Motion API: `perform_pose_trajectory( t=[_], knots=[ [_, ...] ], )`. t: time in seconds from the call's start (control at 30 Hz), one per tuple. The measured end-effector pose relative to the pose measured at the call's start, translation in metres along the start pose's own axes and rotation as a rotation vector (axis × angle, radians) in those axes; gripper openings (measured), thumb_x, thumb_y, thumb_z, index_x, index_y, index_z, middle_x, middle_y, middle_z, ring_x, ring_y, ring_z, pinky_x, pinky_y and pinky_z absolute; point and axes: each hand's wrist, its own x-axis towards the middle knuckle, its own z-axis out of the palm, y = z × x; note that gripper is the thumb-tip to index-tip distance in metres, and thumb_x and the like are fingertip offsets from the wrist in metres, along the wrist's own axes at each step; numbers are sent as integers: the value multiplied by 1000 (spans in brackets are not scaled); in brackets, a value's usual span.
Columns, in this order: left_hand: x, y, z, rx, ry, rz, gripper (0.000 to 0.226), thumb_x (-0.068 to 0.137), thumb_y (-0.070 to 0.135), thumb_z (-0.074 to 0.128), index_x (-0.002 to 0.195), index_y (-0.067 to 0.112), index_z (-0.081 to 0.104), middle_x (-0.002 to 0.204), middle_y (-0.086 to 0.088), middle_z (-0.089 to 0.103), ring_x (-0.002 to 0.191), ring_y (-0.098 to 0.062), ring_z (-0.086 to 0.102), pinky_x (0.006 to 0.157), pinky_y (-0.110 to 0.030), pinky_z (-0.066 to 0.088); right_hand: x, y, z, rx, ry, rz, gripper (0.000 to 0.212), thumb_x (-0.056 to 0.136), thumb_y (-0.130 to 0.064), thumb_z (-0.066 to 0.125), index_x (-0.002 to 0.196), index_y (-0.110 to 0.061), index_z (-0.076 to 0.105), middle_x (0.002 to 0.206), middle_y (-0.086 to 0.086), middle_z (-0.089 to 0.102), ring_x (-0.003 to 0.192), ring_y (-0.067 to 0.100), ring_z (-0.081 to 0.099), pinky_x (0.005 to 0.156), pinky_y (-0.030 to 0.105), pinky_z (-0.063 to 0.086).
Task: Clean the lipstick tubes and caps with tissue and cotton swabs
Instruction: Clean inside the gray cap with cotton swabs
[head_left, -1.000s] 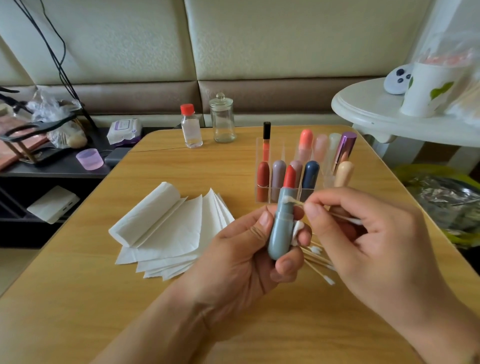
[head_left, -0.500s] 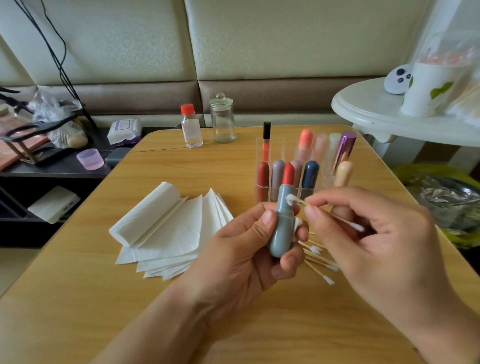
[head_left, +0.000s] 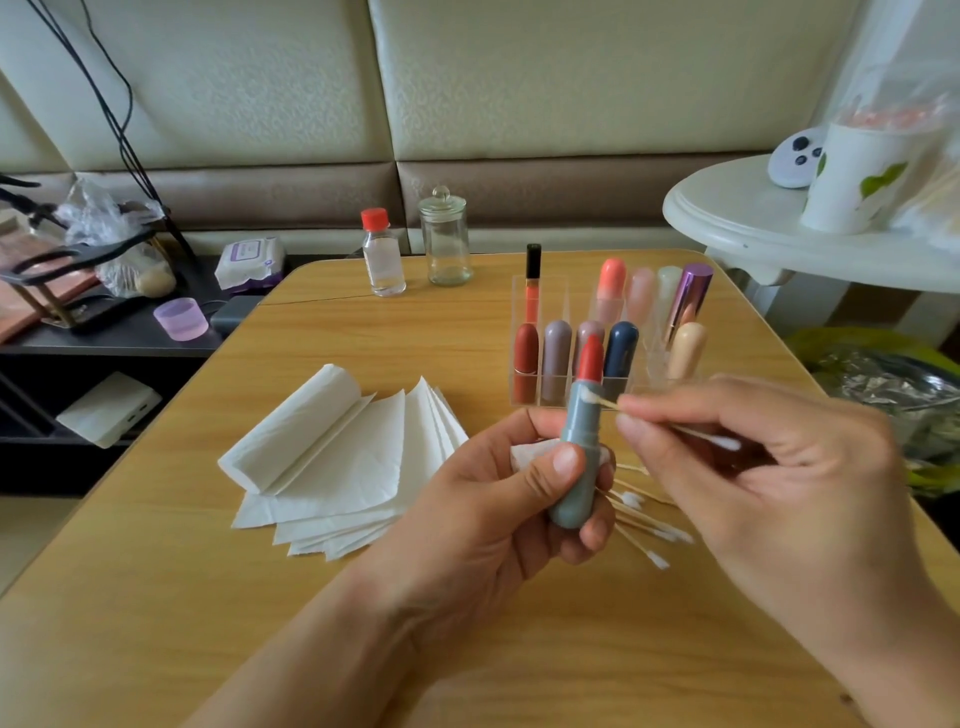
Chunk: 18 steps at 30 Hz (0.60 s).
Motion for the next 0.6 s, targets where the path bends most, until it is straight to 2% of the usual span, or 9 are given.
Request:
perform_pose_trajectory(
  t=[0.17,0.3,0.43,0.53,0.6],
  knots=[
    [0,2,0,145,25,42,36,72,24,84,98,13,62,79,-13,56,61,-21,58,57,-26,47,0,-3,-2,26,-86,-22,5,85,-19,76,87,-14,78,78,-13,71,68,0,66,60,9,47],
    [0,2,3,304,80,110,41,69,28,86,97,16,59,70,-7,58,59,-21,54,55,-25,46,0,-4,-1,-1,-4,-5,5,84,-14,75,87,-12,79,78,-10,72,68,2,66,61,11,48],
    [-1,2,8,409,163,199,39,70,14,80,96,8,52,69,-7,63,57,-18,55,55,-24,47,0,-6,-3,-3,-88,-41,9,86,-21,72,85,-14,78,80,-13,71,71,-1,66,61,9,48],
    [-2,3,10,503,196,255,40,69,12,80,96,6,50,67,-3,64,57,-15,56,55,-23,47,-1,-6,-3,-19,-29,-23,6,85,-18,75,88,-13,79,78,-10,72,68,2,66,58,12,48],
    [-3,3,11,559,204,289,42,70,6,83,94,6,49,69,0,66,60,-11,59,57,-21,48,-1,-7,-3,-9,-56,-31,7,86,-19,74,88,-13,78,81,-12,72,71,0,67,60,10,49]
  ],
)
